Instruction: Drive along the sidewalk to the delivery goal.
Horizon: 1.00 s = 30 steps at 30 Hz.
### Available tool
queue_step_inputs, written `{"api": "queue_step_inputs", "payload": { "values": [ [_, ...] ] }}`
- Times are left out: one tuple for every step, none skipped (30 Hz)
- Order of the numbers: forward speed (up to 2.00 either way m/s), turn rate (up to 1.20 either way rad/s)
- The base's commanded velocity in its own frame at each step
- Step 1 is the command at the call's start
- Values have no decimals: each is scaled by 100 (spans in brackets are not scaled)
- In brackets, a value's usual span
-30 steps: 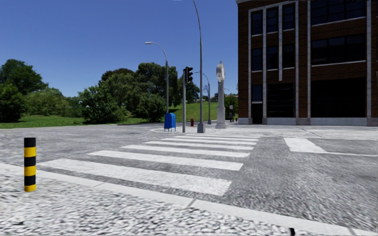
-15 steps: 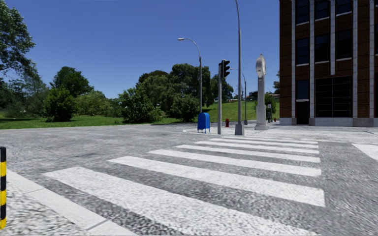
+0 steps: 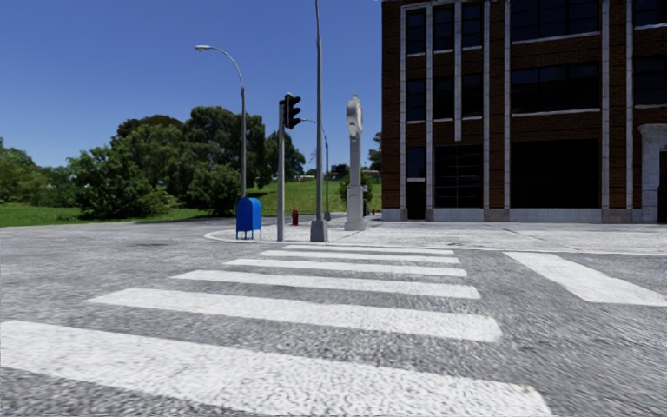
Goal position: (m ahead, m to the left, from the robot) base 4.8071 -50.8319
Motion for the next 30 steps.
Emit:
{"api": "queue_step_inputs", "payload": {
  "values": [
    [200,0],
    [200,0],
    [200,0],
    [200,0],
    [200,0],
    [200,0],
    [200,0],
    [200,0],
    [200,0],
    [200,0],
    [200,0],
    [200,0],
    [200,0],
    [200,0],
    [200,0],
    [200,0],
    [200,0],
    [200,0],
    [200,0],
    [200,0],
    [200,0],
    [200,-11],
    [200,-11],
    [200,-58],
    [200,-82],
    [200,-98],
    [200,-103],
    [200,-105],
    [200,-105],
    [200,-62]
  ]
}}
